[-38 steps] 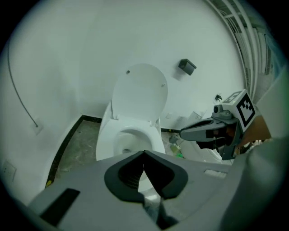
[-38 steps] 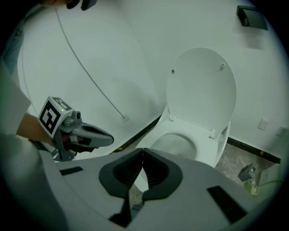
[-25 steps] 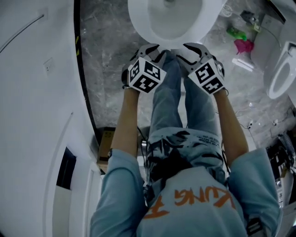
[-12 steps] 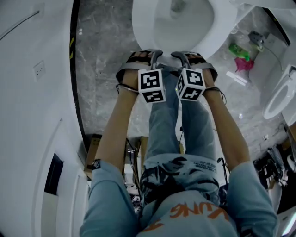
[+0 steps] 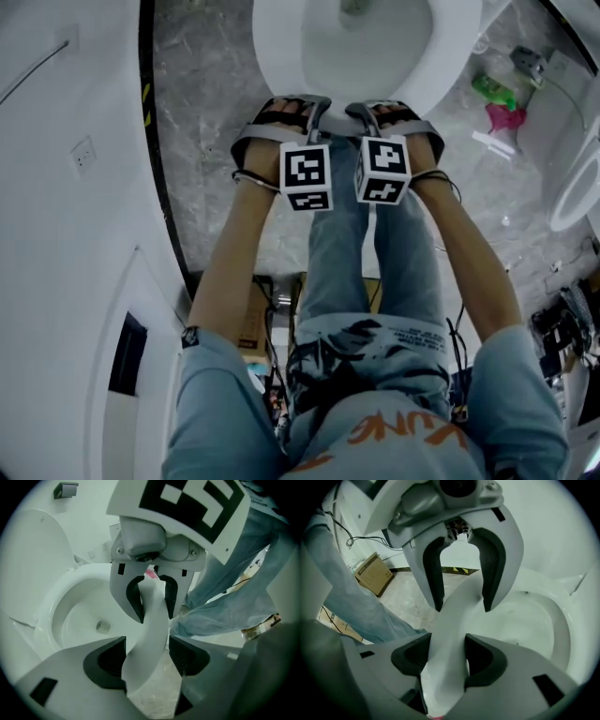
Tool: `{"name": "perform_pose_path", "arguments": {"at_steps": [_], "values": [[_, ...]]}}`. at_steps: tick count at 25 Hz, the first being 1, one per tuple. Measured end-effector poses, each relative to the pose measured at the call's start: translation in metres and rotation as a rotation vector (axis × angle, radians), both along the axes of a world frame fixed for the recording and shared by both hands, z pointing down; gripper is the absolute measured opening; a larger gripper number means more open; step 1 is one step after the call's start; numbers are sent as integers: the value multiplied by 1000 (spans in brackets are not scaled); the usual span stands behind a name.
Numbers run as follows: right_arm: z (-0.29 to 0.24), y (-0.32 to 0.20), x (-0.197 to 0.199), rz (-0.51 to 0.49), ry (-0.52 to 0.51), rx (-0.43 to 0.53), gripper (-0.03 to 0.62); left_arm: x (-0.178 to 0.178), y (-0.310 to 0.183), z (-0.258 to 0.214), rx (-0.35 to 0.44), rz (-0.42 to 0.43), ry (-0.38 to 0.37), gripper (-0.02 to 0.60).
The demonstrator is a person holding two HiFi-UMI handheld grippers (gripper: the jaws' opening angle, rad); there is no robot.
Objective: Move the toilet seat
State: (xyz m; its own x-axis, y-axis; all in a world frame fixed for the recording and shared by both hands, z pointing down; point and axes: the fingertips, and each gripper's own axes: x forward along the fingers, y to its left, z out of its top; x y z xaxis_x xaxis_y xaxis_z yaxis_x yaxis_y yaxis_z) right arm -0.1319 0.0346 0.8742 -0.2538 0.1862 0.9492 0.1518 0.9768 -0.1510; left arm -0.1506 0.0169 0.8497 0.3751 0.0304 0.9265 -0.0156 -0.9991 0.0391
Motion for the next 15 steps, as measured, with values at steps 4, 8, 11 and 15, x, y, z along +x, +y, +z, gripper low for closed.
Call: {"name": "perform_pose_path", "arguments": {"at_steps": [4, 8, 11, 15], "values": [[-30, 0, 0, 19, -26, -43, 215, 8, 2, -14, 70, 113, -19, 272], [-63, -1, -1, 26, -64, -93, 215, 3, -4, -36, 165, 129, -28, 270], [-88, -3, 2, 36, -92, -132, 215, 3, -3, -54, 179, 162, -32, 265], [-118, -10, -1, 49, -129, -162, 213, -2, -24, -87, 242, 107, 10, 261]]}}
